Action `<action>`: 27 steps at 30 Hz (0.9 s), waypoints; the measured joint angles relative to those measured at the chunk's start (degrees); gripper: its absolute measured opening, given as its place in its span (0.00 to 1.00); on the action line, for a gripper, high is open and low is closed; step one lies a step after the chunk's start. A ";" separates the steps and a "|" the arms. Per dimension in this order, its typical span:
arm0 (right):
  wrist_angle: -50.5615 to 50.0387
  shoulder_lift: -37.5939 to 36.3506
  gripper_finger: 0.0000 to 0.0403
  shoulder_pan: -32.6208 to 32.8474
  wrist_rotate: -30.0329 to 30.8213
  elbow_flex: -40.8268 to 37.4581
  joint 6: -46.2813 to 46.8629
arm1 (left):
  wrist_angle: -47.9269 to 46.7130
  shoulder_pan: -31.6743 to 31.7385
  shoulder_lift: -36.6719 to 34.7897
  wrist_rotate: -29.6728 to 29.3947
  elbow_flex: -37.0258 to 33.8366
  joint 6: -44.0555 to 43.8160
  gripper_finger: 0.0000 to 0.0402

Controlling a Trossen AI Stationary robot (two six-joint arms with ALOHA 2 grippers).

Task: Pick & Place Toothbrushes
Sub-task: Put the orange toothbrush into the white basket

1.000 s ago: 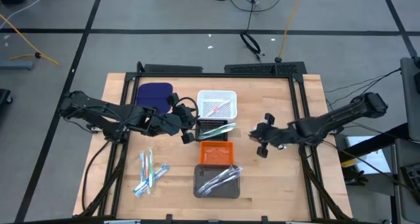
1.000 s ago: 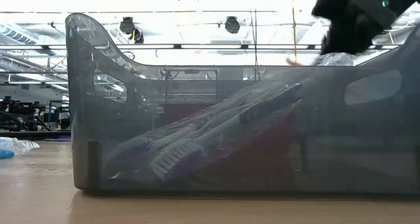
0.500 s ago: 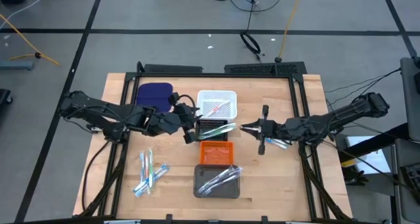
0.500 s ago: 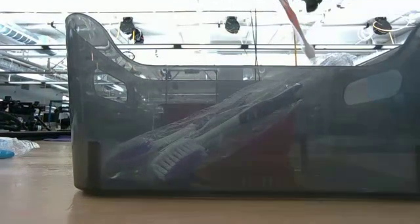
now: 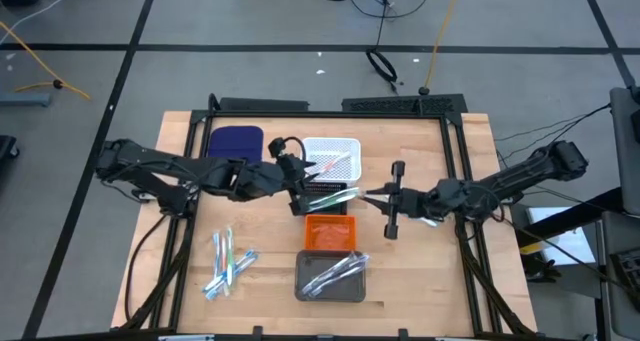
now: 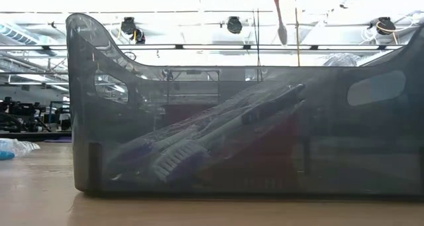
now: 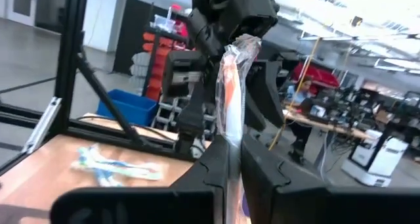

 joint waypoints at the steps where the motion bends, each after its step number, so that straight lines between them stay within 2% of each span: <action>1: 0.75 0.30 0.03 -0.27 -0.01 0.00 -0.43 | 0.62 0.44 0.27 0.27 0.06 0.58 0.30; 11: 6.70 2.41 0.03 -3.58 -8.70 -0.02 -0.61 | 9.52 4.70 3.79 13.54 0.18 3.26 0.30; 16: 8.73 2.59 0.03 -3.68 -9.13 -0.02 -1.74 | 12.82 4.97 5.35 14.92 0.04 4.31 0.30; 20: 9.31 2.61 0.03 -3.96 -11.95 -0.02 -1.81 | 17.09 5.26 6.59 21.69 0.13 6.02 0.30; 23: 9.33 2.56 0.03 -3.96 -11.89 -0.02 -1.81 | 19.31 5.22 8.07 25.41 0.08 6.81 0.30; 27: 9.37 2.56 0.03 -3.98 -11.91 -0.02 -1.74 | 20.40 4.77 9.61 25.85 0.06 8.10 0.31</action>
